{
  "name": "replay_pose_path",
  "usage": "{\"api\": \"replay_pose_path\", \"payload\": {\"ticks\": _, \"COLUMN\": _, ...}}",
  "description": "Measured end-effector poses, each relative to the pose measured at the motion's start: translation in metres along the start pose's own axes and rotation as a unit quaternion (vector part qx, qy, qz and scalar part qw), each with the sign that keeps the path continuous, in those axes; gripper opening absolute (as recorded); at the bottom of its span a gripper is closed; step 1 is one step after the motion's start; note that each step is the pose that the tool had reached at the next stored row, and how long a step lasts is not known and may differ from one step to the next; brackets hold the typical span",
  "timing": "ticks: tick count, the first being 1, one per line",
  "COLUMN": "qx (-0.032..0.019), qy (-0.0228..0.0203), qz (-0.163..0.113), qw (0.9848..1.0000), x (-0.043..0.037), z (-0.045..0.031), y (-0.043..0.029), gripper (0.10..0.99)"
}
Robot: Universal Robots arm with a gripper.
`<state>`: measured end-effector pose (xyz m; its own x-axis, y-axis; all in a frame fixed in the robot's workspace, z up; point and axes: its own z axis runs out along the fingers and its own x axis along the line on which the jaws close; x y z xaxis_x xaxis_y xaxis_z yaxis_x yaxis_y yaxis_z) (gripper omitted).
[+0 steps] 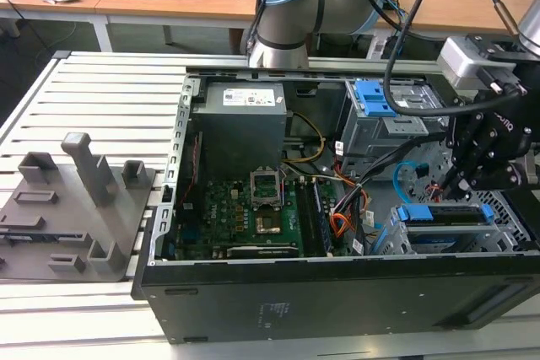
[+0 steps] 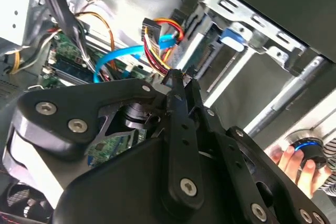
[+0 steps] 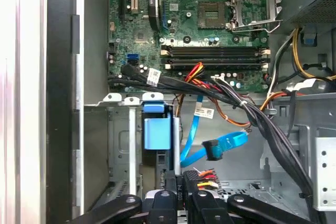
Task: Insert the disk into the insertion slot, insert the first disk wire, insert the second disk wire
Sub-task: 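Insert the first disk wire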
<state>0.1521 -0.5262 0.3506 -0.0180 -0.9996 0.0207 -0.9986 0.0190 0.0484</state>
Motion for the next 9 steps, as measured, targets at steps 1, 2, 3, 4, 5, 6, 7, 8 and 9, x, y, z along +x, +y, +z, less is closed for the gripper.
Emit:
{"api": "replay_pose_path", "payload": {"ticks": 1, "qx": 0.0000, "qy": 0.0000, "qz": 0.000, "qw": 1.0000, "x": 0.0024, "z": 0.0001, "y": 0.0000, "gripper": 0.176}}
{"api": "replay_pose_path", "payload": {"ticks": 2, "qx": 0.0000, "qy": 0.0001, "qz": 0.000, "qw": 1.0000, "x": 0.0045, "z": 0.0000, "y": -0.0001, "gripper": 0.176}}
{"api": "replay_pose_path", "payload": {"ticks": 3, "qx": 0.0000, "qy": 0.0000, "qz": 0.000, "qw": 1.0000, "x": 0.0099, "z": 0.0002, "y": -0.0002, "gripper": 0.176}}
{"api": "replay_pose_path", "payload": {"ticks": 4, "qx": 0.0000, "qy": 0.0000, "qz": 0.000, "qw": 1.0000, "x": 0.0117, "z": 0.0003, "y": -0.0002, "gripper": 0.176}}
{"api": "replay_pose_path", "payload": {"ticks": 5, "qx": 0.0000, "qy": 0.0000, "qz": 0.000, "qw": 1.0000, "x": 0.0122, "z": 0.0002, "y": -0.0002, "gripper": 0.176}}
{"api": "replay_pose_path", "payload": {"ticks": 6, "qx": 0.0000, "qy": -0.0001, "qz": 0.000, "qw": 1.0000, "x": 0.0123, "z": 0.0003, "y": -0.0005, "gripper": 0.176}}
{"api": "replay_pose_path", "payload": {"ticks": 7, "qx": 0.0000, "qy": -0.0003, "qz": 0.000, "qw": 1.0000, "x": 0.0124, "z": 0.0007, "y": -0.0019, "gripper": 0.176}}
{"api": "replay_pose_path", "payload": {"ticks": 8, "qx": -0.0002, "qy": -0.0002, "qz": 0.000, "qw": 1.0000, "x": 0.0124, "z": 0.0014, "y": -0.0030, "gripper": 0.176}}
{"api": "replay_pose_path", "payload": {"ticks": 9, "qx": -0.0004, "qy": -0.0002, "qz": 0.000, "qw": 1.0000, "x": 0.0123, "z": 0.0023, "y": -0.0044, "gripper": 0.176}}
